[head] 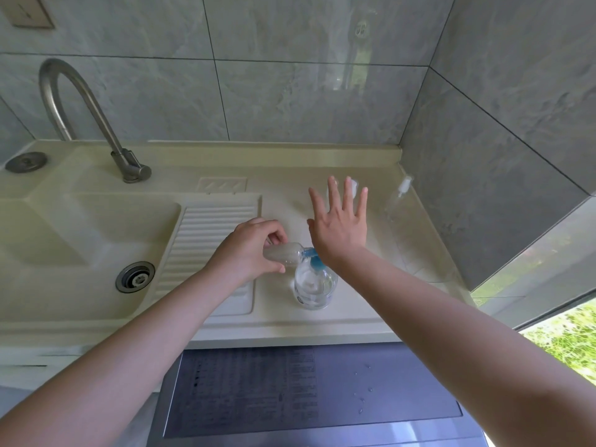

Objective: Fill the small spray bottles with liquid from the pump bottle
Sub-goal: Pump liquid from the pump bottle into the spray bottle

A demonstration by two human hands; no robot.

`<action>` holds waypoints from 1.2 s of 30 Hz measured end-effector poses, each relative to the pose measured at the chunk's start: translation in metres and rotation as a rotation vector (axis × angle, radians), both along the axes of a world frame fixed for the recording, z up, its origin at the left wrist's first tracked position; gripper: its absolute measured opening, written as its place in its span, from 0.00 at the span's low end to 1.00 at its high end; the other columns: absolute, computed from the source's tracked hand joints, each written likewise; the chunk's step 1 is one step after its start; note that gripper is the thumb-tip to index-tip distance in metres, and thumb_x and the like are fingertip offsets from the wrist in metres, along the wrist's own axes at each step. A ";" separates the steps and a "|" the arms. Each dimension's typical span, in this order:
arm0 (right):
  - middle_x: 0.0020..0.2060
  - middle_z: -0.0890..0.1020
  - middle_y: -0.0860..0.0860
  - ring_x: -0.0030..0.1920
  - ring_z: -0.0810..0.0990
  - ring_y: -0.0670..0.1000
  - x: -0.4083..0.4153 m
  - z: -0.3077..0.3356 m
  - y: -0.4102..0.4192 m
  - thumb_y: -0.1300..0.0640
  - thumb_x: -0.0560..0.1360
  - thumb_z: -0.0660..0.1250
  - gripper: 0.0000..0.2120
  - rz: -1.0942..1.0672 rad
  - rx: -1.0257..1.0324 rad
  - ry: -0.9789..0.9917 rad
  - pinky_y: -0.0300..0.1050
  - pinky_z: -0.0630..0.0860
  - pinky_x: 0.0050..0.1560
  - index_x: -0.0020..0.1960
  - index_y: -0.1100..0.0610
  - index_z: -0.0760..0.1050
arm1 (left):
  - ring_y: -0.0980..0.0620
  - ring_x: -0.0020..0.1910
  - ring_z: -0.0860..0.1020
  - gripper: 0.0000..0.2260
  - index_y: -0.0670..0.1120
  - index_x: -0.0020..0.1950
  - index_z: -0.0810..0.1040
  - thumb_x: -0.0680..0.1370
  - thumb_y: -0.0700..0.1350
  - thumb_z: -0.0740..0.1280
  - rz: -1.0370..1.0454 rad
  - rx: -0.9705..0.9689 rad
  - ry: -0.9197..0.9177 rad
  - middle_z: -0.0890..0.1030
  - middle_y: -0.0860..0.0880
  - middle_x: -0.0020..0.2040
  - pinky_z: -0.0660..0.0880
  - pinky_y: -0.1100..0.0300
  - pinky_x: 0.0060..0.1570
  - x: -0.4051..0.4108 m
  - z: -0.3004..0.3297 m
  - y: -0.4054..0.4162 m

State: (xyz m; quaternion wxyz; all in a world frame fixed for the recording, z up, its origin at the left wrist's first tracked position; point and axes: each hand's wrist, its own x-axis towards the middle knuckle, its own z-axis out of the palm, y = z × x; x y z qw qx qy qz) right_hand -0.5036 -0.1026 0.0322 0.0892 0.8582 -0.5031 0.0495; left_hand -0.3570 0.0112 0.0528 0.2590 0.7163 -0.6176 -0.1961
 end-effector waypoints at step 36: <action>0.80 0.54 0.53 0.80 0.44 0.63 0.002 -0.003 -0.006 0.58 0.79 0.53 0.32 -0.044 0.005 -0.128 0.67 0.40 0.76 0.81 0.48 0.48 | 0.61 0.44 0.75 0.21 0.53 0.48 0.79 0.60 0.44 0.83 0.008 -0.014 -0.026 0.76 0.56 0.47 0.76 0.58 0.49 0.000 -0.005 0.004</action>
